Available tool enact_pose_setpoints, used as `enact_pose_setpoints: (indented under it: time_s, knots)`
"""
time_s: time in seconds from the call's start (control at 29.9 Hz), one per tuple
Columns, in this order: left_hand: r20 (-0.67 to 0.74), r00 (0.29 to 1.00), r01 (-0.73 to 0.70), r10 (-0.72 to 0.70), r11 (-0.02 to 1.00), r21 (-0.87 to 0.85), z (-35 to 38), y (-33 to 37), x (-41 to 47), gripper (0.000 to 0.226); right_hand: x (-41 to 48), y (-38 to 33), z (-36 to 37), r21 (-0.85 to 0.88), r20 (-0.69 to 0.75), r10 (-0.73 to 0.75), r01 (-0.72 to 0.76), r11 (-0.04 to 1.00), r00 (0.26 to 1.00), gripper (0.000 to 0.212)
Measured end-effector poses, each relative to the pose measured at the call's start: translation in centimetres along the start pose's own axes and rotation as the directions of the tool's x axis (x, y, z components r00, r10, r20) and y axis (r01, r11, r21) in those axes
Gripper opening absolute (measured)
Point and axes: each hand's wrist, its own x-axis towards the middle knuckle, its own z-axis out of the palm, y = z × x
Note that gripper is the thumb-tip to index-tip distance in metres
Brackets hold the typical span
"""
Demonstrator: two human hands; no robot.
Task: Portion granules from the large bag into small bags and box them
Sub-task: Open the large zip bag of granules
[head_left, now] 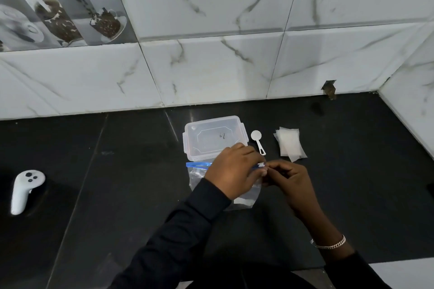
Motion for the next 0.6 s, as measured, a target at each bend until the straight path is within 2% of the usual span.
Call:
enact_pose_setpoints:
  time_s: [0.2, 0.27, 0.37, 0.47, 0.6]
  knots:
    - [0.069, 0.994, -0.097, 0.089, 0.987, 0.124, 0.4, 0.1, 1.0, 0.008, -0.1, -0.1, -0.1, -0.024, -0.029, -0.013, 0.012, 1.000, 1.000, 0.011]
    - [0.092, 0.991, -0.111, 0.094, 0.973, 0.201, 0.4, 0.3, 0.9, 0.014, -0.2, 0.0, 0.3, -0.027, -0.049, -0.013, 0.012, 1.000, 0.999, 0.010]
    - [0.083, 0.995, -0.071, 0.052, 0.967, 0.243, 0.4, 0.5, 0.6, 0.025, -0.1, -0.1, 0.7, -0.055, -0.072, -0.034, 0.030, 0.998, 0.997, 0.011]
    - [0.049, 0.999, -0.027, 0.015, 0.968, 0.249, 0.0, 0.0, 0.2, 0.025, 0.1, 0.0, 0.8, -0.103, -0.103, -0.056, 0.046, 0.994, 0.993, 0.012]
    - [0.045, 0.998, 0.027, -0.040, 0.961, 0.274, -1.3, -1.6, -0.9, 0.023, 0.3, 0.0, 0.2, -0.086, -0.157, -0.048, 0.035, 0.996, 0.986, 0.010]
